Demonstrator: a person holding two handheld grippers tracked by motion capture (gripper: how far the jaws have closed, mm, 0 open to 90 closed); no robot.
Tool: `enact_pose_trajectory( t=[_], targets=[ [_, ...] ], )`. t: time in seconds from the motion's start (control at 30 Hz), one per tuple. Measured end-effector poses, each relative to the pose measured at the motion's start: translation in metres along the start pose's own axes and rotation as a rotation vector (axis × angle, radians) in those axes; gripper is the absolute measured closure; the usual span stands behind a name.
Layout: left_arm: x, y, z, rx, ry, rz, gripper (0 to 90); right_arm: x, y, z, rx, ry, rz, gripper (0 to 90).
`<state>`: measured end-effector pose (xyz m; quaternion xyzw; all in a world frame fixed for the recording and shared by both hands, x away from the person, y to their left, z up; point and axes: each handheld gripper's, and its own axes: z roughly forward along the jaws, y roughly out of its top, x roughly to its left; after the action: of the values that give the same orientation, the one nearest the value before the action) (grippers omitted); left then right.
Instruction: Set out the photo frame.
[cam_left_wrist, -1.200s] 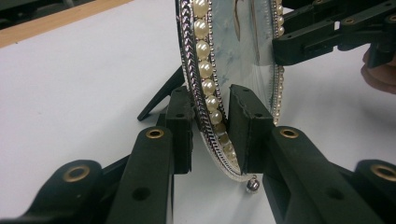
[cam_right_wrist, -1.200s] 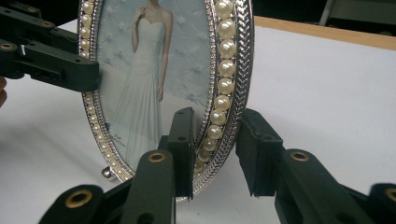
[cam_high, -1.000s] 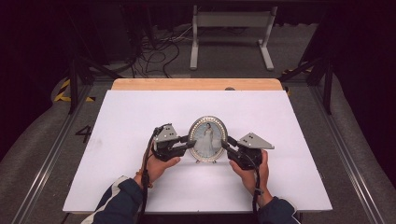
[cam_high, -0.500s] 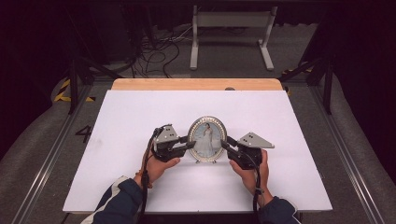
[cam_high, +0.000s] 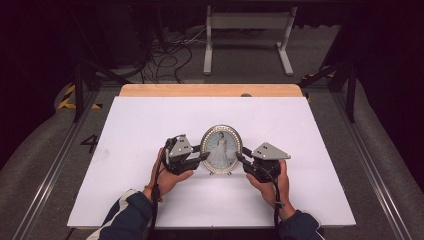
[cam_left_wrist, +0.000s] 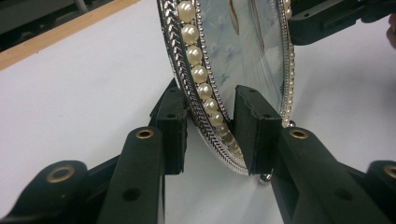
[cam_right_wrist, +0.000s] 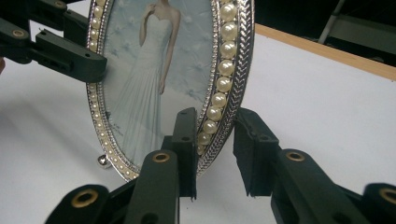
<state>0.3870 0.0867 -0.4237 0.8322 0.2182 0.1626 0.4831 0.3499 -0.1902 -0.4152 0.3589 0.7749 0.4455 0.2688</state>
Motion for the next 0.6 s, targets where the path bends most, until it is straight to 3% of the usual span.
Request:
enact_pose_trajectory(
  t=[0.1,0.27,0.37,0.6],
  targets=[
    [-0.0014,-0.0002,-0.0010,0.016,0.018,0.022,61.0,-0.0002,0.0003,-0.0001,0.013,0.007,-0.007,68.3],
    [0.0002,-0.0009,-0.0048,0.013,0.026,0.022,57.9,0.0011,0.0005,0.0003,0.040,0.021,-0.053,63.4],
    [-0.0008,-0.0007,-0.0045,0.021,0.026,0.032,54.5,0.0012,0.0005,0.0005,0.045,0.025,-0.054,61.2],
    [-0.0021,-0.0006,-0.0035,0.027,0.031,0.039,44.4,0.0003,-0.0009,0.0055,0.070,0.029,-0.062,42.8]
  ],
)
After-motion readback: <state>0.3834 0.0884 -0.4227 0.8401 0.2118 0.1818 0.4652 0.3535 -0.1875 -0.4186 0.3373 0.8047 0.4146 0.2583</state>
